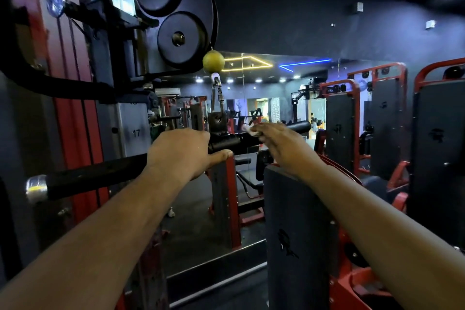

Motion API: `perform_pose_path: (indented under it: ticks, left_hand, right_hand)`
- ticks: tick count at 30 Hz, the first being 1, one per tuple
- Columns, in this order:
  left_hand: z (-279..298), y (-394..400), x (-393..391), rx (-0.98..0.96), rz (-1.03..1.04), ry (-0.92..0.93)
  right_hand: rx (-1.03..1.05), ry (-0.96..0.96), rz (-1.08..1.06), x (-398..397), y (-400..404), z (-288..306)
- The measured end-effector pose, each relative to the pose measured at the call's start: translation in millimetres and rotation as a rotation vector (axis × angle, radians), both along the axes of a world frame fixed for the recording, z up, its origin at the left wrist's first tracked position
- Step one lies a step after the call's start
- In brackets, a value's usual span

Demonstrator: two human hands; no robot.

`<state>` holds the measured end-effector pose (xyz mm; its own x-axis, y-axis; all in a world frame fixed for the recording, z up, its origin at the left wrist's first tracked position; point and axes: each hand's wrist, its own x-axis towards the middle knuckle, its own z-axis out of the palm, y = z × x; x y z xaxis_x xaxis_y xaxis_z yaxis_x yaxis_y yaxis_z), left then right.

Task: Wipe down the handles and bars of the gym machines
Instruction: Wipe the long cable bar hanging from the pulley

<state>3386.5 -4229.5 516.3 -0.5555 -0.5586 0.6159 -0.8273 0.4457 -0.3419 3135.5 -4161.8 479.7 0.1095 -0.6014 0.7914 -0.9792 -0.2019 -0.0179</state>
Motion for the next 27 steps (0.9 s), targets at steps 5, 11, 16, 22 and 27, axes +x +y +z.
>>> perform_pose_path:
  ticks: [5,11,16,22,27]
  left_hand:
    - [0,5,0,0.005,-0.001,-0.003]
    - [0,1,1,0.011,0.007,0.0]
    - [1,7,5,0.025,-0.008,-0.011]
    - [5,7,8,0.049,-0.009,-0.025]
    - [0,3,5,0.066,-0.023,0.02]
  right_hand:
    - [-0.158,-0.152,-0.228,-37,2,7]
    - [-0.059,-0.142,0.092,38,-7,-7]
    - [-0.174,-0.099,-0.085,-14,0,-7]
    - [-0.19,-0.394,-0.347,-61,5,-2]
    - [-0.289,-0.486,-0.085,32,-16,-23]
